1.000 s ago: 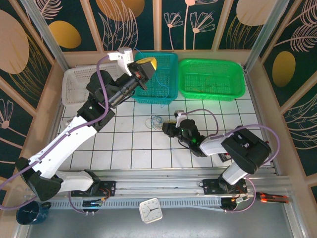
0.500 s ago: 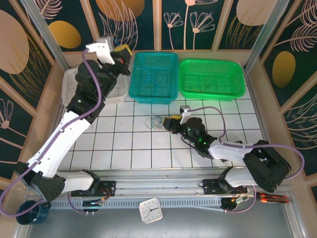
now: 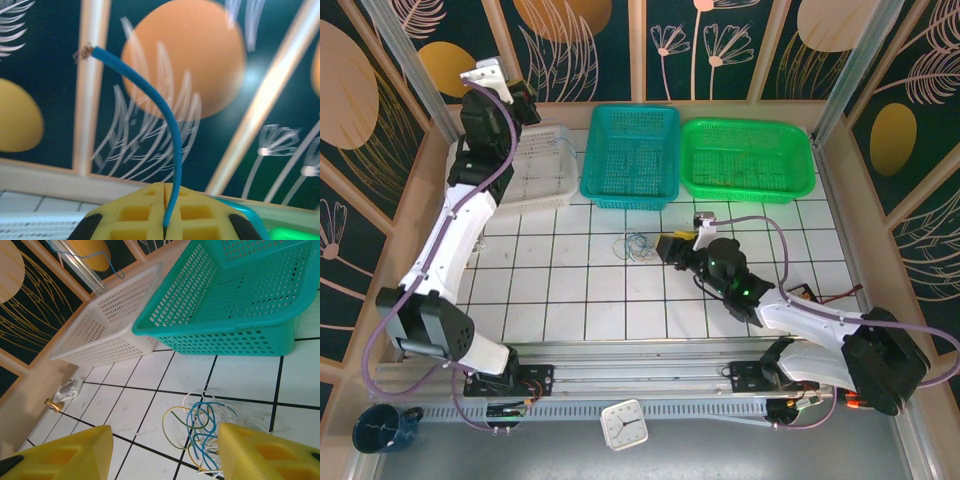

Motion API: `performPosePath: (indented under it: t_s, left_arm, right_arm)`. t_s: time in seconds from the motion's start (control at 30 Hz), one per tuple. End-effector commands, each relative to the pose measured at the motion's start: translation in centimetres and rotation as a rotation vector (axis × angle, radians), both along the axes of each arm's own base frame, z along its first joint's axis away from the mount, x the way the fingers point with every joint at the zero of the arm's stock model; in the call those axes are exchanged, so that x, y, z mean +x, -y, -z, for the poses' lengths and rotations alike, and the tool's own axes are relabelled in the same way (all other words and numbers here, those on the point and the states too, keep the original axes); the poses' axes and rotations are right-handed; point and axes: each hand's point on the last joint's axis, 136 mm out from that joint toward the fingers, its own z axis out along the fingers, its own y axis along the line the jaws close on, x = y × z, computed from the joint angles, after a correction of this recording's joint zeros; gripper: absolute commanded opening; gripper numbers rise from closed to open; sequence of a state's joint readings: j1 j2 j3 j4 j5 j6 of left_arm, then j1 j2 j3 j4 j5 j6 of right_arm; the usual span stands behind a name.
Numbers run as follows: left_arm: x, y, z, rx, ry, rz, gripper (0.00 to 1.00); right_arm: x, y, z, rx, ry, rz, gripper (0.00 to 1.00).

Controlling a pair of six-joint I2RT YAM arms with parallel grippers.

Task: Untangle the cables

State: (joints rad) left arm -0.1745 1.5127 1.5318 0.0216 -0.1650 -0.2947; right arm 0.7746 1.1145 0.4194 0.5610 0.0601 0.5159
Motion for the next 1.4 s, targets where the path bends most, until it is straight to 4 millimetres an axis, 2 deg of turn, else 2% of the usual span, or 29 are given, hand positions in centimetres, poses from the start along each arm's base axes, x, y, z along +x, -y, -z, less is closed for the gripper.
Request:
performPosePath:
  t_s: [0.0, 0.27, 0.4, 0.57, 0.63, 0.7, 0.77, 0.83, 0.9, 1.03, 1.2, 1.37]
  left_arm:
    - [1.4, -3.2, 0.6, 0.015, -0.013, -0.092, 0.0]
    - [4.8, -8.6, 6.4, 0.019, -0.128, -0.21, 0.0]
    - [6.3, -10.5, 9.9, 0.023, -0.202, -0.242, 0.0]
    - [7.2, -12.2, 12.8, 0.025, -0.264, -0.274, 0.0]
    - [7.5, -12.7, 13.8, 0.026, -0.29, -0.283, 0.08]
    - [7.7, -13.2, 14.5, 0.02, -0.313, -0.291, 0.2]
    - [7.8, -13.5, 14.7, 0.013, -0.326, -0.302, 0.47]
    - [7.8, -13.5, 14.1, 0.008, -0.318, -0.304, 0.68]
    - [7.9, -13.3, 13.3, 0.006, -0.301, -0.292, 0.81]
    - [8.1, -12.7, 11.7, -0.002, -0.273, -0.253, 0.99]
    - [8.3, -11.2, 10.1, -0.038, -0.244, -0.171, 0.99]
    - [7.7, -8.1, 8.4, -0.114, -0.173, 0.0, 0.99]
  right_arm:
    - [-0.5, 0.8, 0.4, 0.017, -0.029, 0.028, 0.58]
    - [-1.2, 1.6, 0.1, 0.03, -0.041, 0.039, 0.62]
    - [-1.4, 1.9, 0.0, 0.026, -0.041, 0.042, 0.62]
    - [-1.7, 2.6, -0.3, 0.03, -0.037, 0.058, 0.62]
    - [-1.8, 2.7, -0.5, 0.033, -0.033, 0.061, 0.62]
    - [-1.9, 2.9, -0.6, 0.034, -0.032, 0.063, 0.62]
    - [-2.0, 3.0, -0.7, 0.035, -0.029, 0.065, 0.62]
    - [-2.0, 3.2, -0.6, 0.035, -0.029, 0.069, 0.62]
    - [-2.1, 3.2, -0.6, 0.035, -0.031, 0.07, 0.62]
    - [-2.1, 3.3, -0.3, 0.033, -0.034, 0.071, 0.62]
    - [-2.1, 3.5, 0.0, 0.035, -0.037, 0.078, 0.62]
    - [-2.1, 3.6, 0.6, 0.023, -0.044, 0.085, 0.62]
